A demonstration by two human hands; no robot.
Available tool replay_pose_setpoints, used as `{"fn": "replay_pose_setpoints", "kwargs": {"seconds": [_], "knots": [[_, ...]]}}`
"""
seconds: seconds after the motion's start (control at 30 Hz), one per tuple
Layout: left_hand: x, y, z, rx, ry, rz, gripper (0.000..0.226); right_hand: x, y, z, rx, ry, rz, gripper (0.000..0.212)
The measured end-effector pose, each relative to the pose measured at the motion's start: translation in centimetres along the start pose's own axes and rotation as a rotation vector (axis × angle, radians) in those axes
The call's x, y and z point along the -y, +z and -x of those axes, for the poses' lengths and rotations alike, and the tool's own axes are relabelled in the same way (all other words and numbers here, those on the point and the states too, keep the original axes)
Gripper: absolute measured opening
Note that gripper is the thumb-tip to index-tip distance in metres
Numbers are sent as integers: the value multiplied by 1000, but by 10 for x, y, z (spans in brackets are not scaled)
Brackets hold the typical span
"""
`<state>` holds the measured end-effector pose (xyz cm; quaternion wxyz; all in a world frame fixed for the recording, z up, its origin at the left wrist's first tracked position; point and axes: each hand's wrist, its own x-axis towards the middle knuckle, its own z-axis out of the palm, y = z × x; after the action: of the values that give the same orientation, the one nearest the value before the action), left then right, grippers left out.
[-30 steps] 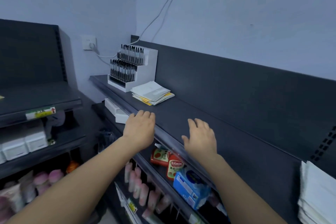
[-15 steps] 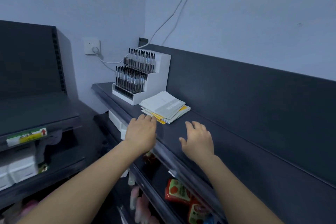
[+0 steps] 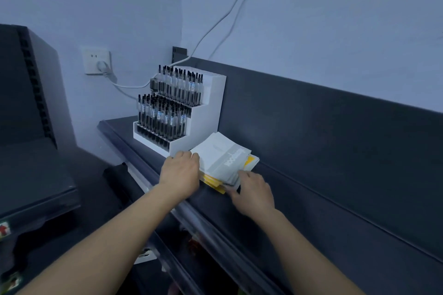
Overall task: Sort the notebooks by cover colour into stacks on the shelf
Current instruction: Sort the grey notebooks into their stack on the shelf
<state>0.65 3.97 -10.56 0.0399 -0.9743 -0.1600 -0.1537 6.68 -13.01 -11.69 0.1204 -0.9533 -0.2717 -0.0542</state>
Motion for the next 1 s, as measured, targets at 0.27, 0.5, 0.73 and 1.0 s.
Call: {"fn": "replay_pose_setpoints", "kwargs": {"seconds": [0.27, 0.5, 0.73, 1.0], "knots": [[25, 23, -55, 108, 26, 200, 32, 20, 16, -35, 80, 114, -30, 52], [40, 32, -78, 141, -26, 432, 36, 41, 29, -44, -10, 128, -68, 64], [58, 38, -78, 182, -153, 582, 39, 56, 27, -39, -40, 102, -124, 67], [64, 25, -66, 214, -148, 757, 45, 48, 25, -26, -3, 183, -289, 93]]}}
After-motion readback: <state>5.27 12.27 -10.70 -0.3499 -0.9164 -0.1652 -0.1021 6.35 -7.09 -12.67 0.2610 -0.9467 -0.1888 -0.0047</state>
